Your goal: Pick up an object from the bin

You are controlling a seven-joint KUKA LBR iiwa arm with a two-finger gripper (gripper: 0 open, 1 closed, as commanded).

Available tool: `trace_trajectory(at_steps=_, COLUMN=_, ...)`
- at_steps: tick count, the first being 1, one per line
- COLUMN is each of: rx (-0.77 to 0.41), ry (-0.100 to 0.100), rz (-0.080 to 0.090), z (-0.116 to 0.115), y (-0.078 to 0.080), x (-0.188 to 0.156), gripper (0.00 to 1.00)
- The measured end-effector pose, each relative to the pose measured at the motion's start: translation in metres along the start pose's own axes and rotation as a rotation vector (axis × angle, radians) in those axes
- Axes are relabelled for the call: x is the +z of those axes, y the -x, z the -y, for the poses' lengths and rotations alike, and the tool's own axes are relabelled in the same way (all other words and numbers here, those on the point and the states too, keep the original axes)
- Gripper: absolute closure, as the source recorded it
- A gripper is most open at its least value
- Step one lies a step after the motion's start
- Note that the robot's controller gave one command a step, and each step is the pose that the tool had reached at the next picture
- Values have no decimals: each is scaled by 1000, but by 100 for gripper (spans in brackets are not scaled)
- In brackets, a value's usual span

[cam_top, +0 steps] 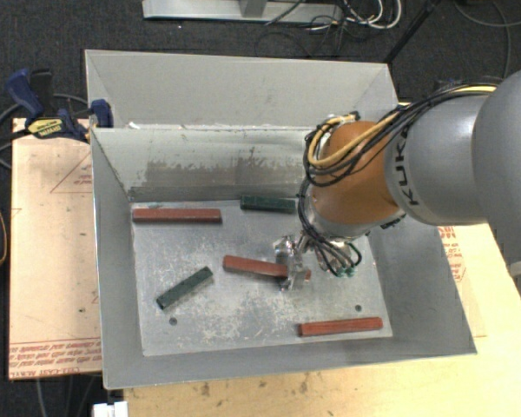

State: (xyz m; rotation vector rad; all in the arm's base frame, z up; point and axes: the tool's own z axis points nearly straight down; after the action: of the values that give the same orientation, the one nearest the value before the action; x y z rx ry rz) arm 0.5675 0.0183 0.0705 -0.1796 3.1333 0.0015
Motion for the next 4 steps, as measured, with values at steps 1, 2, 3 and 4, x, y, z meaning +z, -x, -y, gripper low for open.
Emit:
trace_trajectory(at_steps=1, rx=1, ry=1, rz=-1, z=0, y=-1, x=0, gripper=0)
trace_trajectory(at_steps=2, rx=1, ry=1, rz=-1, z=0, y=-1, x=0, gripper=100)
trace_trajectory(at_steps=3, rx=1, ry=1, rz=-1, z=0, y=-1, x=0, gripper=0)
trace_trajectory(at_steps=4, rx=1, ry=1, rz=0, z=0, y=0, x=0, gripper=100)
